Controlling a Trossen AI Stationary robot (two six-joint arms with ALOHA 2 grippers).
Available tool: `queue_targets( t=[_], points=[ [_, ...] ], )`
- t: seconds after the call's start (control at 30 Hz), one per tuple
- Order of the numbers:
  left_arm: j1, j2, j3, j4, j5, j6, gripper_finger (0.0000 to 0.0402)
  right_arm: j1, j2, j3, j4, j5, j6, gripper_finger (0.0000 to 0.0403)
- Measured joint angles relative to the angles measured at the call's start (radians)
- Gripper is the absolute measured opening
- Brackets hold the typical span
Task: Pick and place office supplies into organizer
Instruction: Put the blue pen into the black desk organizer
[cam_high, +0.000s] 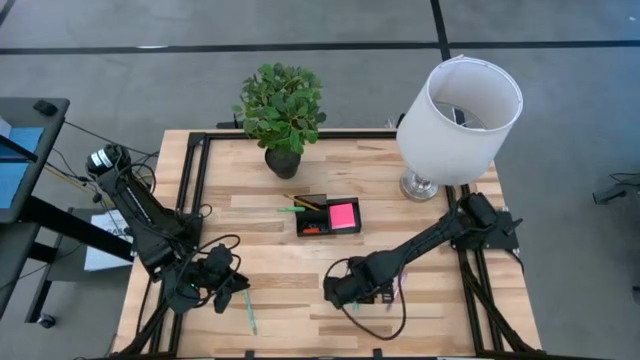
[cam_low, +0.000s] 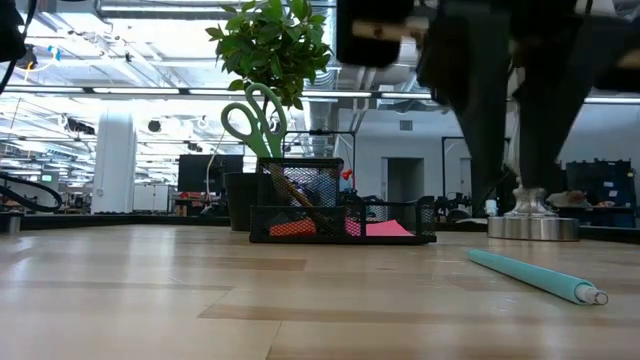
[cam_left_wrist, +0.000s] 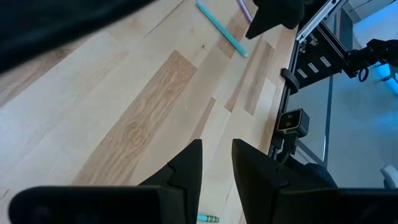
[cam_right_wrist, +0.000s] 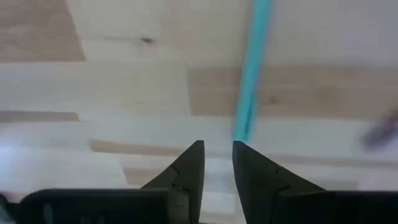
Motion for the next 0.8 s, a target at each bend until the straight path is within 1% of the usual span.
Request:
queue_targets(
  t=[0.1, 0.33, 0.43, 0.57, 0.8],
  points=[
    [0.0, 0.0, 0.0, 0.0, 0.0, -0.001, 0.008, 0.019, 0.014, 0.052, -0.003, 0.0, 0.029, 0.0076],
    [0.0, 0.0, 0.0, 0.0, 0.0, -0.007, 0.008, 0.073, 0.05, 0.055, 0.008, -0.001, 0.136, 0.0076],
    [0.0, 0.0, 0.0, 0.0, 0.0, -0.007, 0.008, 0.084, 0.063, 0.059, 0.062, 0.0, 0.145, 0.0076],
    [0.0, 0.0, 0.0, 0.0, 0.0, -0.006, 0.008, 0.088, 0.067, 0.057, 0.067, -0.021, 0.169, 0.0076],
    [0.0, 0.0, 0.0, 0.0, 0.0, -0.006, 0.008, 0.088, 0.08, 0.057, 0.065, -0.023, 0.173, 0.0076]
  ],
)
